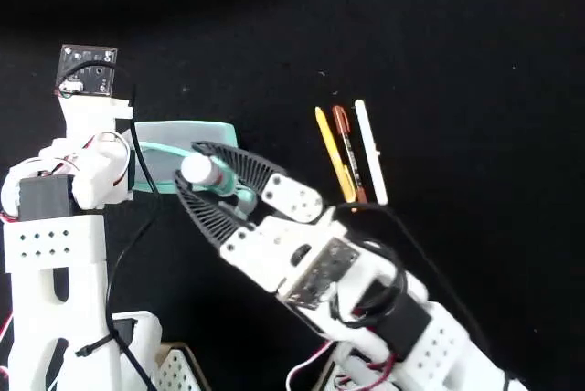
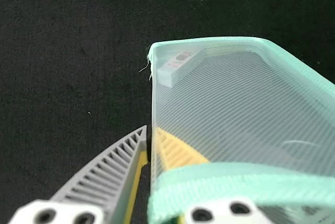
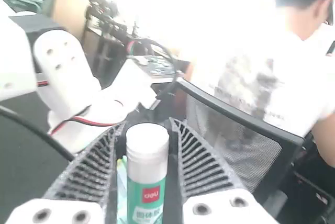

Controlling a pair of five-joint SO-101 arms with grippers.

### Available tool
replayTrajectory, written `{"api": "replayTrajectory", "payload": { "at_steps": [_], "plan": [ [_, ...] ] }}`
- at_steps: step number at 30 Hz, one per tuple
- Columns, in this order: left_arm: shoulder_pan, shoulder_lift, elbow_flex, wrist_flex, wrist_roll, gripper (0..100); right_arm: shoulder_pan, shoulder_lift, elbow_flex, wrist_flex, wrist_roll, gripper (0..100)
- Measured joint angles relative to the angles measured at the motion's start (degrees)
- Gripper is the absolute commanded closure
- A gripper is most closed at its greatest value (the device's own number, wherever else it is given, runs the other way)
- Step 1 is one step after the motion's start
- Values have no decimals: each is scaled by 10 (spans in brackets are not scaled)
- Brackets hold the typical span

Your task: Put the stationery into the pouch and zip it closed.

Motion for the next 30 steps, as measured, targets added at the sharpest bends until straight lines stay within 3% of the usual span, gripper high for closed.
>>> {"api": "replayTrajectory", "payload": {
  "at_steps": [13, 20, 30],
  "plan": [
    [0, 0, 0, 0, 0, 970, -7, 181, 27, -219, 0, 985],
    [0, 0, 0, 0, 0, 970, -7, 242, 20, -236, -1, 986],
    [0, 0, 0, 0, -1, 970, -6, 209, 99, -237, 1, 986]
  ]
}}
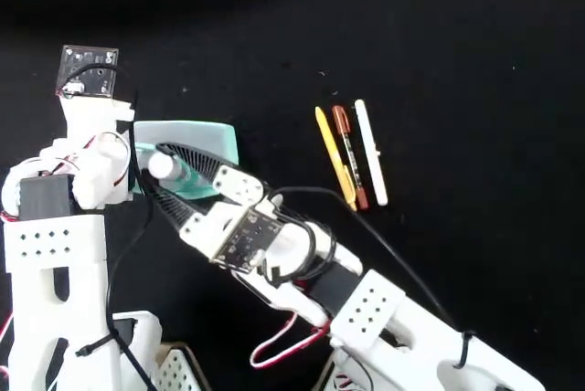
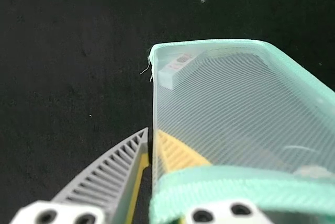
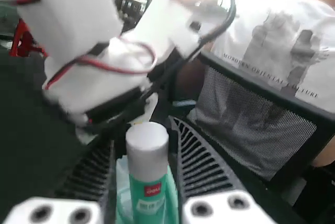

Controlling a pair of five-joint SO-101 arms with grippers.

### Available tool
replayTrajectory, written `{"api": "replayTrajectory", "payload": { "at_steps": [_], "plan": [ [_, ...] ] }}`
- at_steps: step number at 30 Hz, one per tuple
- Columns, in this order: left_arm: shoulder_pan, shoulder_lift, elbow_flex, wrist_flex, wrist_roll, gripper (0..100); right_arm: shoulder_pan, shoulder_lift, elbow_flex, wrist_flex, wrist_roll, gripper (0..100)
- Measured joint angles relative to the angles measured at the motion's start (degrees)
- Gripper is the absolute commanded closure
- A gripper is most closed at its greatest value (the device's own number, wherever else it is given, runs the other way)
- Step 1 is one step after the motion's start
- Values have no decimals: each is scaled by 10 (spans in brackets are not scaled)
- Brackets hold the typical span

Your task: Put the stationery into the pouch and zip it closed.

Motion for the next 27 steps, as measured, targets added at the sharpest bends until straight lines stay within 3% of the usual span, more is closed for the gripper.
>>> {"api": "replayTrajectory", "payload": {
  "at_steps": [10, 15, 22, 27],
  "plan": [
    [0, 0, 1, 0, 0, 970, 0, -91, 101, 40, 0, 984],
    [0, 1, 1, 1, 0, 970, 0, -103, 33, 202, 0, 962],
    [0, 1, 1, 1, 0, 970, -1, -103, -170, 475, 0, 698],
    [0, 1, 1, 1, 0, 970, -1, -103, -295, 625, 0, 713]
  ]
}}
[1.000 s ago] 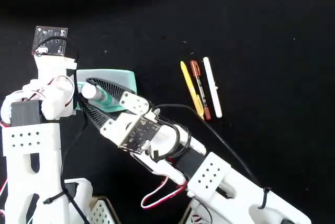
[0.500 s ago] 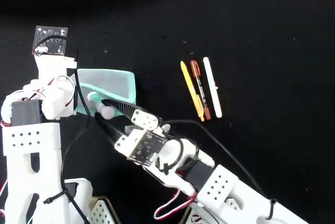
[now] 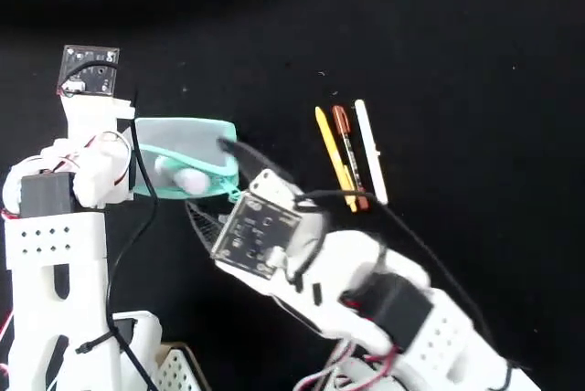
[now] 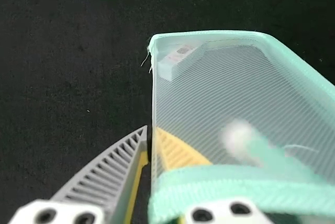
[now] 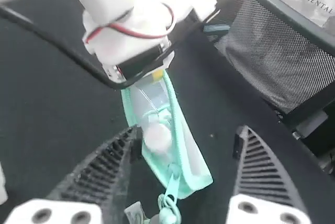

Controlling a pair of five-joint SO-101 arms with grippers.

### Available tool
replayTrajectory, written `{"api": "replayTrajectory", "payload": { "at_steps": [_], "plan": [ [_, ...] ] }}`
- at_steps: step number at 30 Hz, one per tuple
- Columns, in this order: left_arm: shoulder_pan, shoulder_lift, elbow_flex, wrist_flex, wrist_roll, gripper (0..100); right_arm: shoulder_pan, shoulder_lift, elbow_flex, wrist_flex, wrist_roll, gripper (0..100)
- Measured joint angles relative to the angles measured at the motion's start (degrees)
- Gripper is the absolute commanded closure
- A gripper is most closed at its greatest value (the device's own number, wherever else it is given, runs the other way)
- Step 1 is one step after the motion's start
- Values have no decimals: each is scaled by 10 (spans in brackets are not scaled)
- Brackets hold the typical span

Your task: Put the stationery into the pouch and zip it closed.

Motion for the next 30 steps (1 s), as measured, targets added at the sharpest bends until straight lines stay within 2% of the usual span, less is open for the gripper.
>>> {"api": "replayTrajectory", "payload": {
  "at_steps": [6, 8, 11, 15, 20, 25, 30],
  "plan": [
    [0, 0, 0, -3, 0, 970, 4, -6, -40, 24, 0, 713],
    [0, 0, 0, -3, 0, 970, 42, -6, -42, 24, 0, 715],
    [0, 0, 0, -3, 0, 970, 135, -6, -33, 24, 0, 787],
    [0, 0, 0, -3, 0, 970, 281, -5, 67, 0, -24, 884],
    [0, 0, 0, -3, 0, 970, 409, 23, 195, -36, -45, 813],
    [0, 0, 0, -3, 0, 970, 440, 159, 182, -42, -49, 769],
    [0, 0, 0, -3, 0, 970, 441, 363, 49, -38, -49, 769]
  ]
}}
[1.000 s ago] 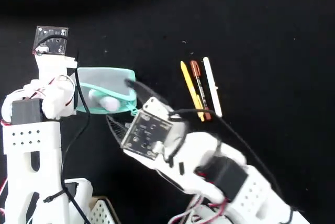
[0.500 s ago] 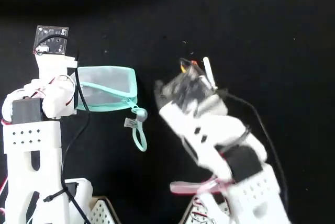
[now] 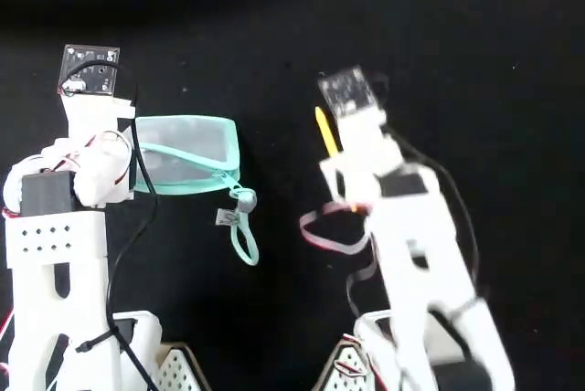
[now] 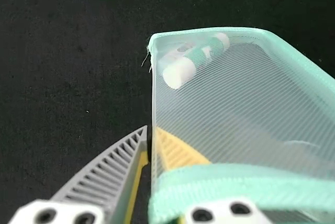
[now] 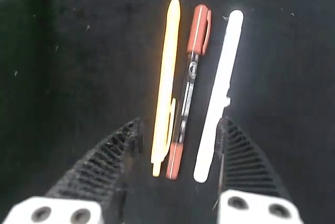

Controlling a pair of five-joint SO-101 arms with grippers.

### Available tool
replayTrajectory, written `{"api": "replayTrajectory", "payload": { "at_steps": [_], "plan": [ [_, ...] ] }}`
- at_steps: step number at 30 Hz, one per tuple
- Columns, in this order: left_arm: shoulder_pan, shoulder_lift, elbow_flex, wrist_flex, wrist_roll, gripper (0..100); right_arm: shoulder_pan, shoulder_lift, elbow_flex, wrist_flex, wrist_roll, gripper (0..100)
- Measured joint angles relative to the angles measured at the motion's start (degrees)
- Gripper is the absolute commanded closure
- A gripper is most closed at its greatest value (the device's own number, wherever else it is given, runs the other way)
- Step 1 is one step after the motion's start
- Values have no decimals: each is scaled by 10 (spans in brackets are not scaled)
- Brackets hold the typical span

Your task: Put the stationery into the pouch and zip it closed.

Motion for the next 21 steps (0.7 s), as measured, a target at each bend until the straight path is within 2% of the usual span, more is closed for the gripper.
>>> {"api": "replayTrajectory", "payload": {
  "at_steps": [15, 21],
  "plan": [
    [0, 0, 0, 0, 0, 970, -22, 599, -576, 157, 10, 770],
    [0, 0, 0, 0, 0, 970, -20, 703, -689, 166, 59, 770]
  ]
}}
